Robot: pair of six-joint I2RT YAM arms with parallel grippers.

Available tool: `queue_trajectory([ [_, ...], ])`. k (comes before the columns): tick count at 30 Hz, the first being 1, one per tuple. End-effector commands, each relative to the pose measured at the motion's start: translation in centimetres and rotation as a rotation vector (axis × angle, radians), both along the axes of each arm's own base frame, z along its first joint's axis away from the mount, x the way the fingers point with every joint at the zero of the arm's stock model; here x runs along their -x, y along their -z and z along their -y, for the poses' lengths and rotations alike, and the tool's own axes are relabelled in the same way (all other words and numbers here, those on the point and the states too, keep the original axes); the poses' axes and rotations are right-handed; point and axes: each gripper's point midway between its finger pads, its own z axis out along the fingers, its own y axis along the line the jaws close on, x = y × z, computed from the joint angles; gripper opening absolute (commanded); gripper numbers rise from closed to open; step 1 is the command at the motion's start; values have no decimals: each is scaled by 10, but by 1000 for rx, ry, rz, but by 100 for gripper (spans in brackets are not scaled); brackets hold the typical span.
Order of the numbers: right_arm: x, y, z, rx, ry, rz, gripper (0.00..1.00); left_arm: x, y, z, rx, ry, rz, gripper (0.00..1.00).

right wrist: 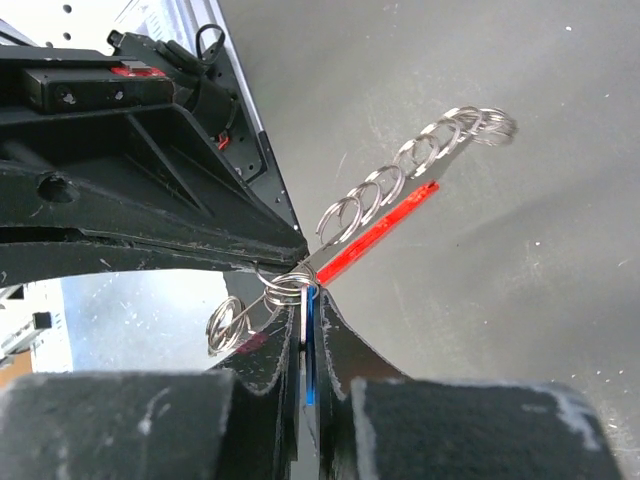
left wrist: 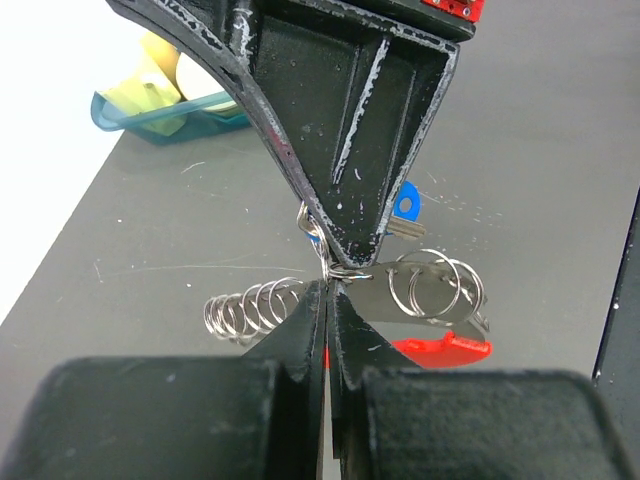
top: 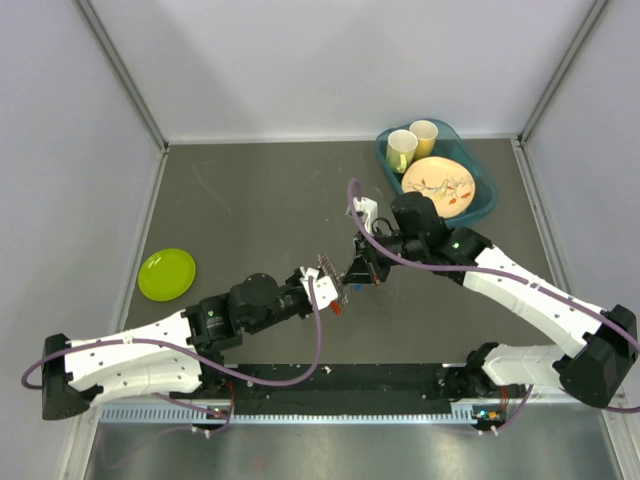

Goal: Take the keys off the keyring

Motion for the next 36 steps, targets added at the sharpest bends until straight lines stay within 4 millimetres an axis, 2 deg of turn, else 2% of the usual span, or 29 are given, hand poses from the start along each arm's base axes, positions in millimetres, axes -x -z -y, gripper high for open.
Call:
queue_trajectory([
  [1, -2, -16, 0, -56, -6, 68, 0, -1, -47, 10, 139, 8, 49, 0],
  [3, -3, -15, 0, -56, -4, 66, 1, -1, -47, 11, 138, 8, 50, 0],
  [4, -2, -16, 0, -58, -8, 67, 9, -1, -48, 11, 140, 8, 49, 0],
  [6, -1, -16, 1, -59, -13, 71, 12, -1, -46, 10, 138, 4, 47, 0],
  [10, -3, -15, 2, -49, 5, 77, 1, -2, -46, 9, 136, -5, 48, 0],
  [12, -3, -15, 2, -50, 6, 76, 6, -3, -47, 8, 139, -8, 49, 0],
  [13, -2, -15, 2, -51, 3, 75, 15, -2, -47, 8, 141, -7, 48, 0],
  [14, -2, -14, 3, -49, 5, 73, 16, -2, -47, 8, 141, -8, 48, 0],
  [15, -2, -14, 4, -49, 4, 79, 15, -2, -47, 7, 141, -8, 48, 0],
  [17, -2, -14, 4, -45, 12, 78, 0, -2, -46, 7, 139, -10, 48, 0],
  [21, -5, -18, 5, -50, 32, 88, 0, -3, -46, 7, 138, -16, 47, 0],
  [22, -6, -19, 5, -49, 36, 90, 11, -4, -46, 7, 140, -19, 48, 0],
  [24, -4, -21, 5, -56, 25, 92, 15, -4, -46, 7, 139, -19, 46, 0],
  [28, -5, -21, 6, -54, 29, 103, 0, -4, -47, 7, 141, -19, 45, 0],
  [33, -7, -18, 7, -38, 43, 104, 0, -6, -47, 7, 134, -27, 52, 0],
  [36, -3, -28, 6, -60, 29, 102, 0, -7, -44, 9, 117, -20, 68, 0],
])
